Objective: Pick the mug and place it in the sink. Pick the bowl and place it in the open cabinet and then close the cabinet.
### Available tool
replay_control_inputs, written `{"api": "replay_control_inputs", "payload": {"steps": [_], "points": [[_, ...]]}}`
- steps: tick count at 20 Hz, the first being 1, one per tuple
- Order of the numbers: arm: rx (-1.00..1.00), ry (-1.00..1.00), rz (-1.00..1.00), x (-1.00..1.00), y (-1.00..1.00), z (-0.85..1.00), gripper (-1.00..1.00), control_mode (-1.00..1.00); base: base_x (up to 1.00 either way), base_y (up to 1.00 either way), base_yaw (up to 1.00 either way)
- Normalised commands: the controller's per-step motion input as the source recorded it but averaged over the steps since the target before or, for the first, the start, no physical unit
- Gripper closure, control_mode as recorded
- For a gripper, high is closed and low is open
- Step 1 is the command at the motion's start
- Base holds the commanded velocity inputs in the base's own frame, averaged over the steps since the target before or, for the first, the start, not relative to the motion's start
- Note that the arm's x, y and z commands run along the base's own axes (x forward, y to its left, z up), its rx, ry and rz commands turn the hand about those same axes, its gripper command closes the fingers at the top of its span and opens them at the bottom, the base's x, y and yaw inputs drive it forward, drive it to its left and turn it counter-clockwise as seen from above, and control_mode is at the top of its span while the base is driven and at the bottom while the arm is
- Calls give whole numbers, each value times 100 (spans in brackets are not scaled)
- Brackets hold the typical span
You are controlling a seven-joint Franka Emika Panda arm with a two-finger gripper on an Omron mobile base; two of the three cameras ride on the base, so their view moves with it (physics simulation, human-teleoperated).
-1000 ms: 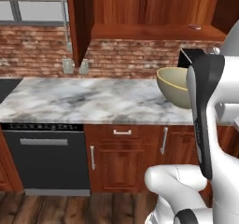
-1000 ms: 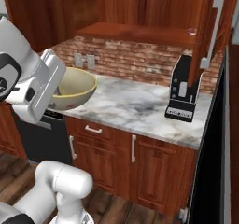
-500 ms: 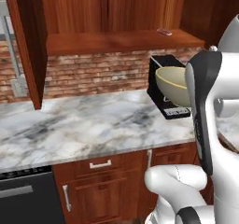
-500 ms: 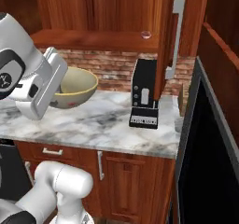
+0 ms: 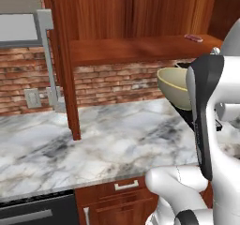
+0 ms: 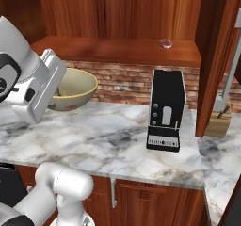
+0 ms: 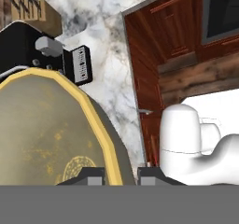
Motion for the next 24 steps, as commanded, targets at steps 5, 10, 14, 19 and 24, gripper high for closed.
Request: {"api": "replay_control_inputs", "payload": {"steps": [5,10,14,19,24], "points": [[0,0,0,0,0,0,100,100,84,-58,8],[0,0,0,0,0,0,100,100,42,-21,3],[0,0,0,0,0,0,100,100,13,-2,0],[0,0,0,0,0,0,100,100,7,-5,-21],[0,0,0,0,0,0,100,100,0,0,-24]]}}
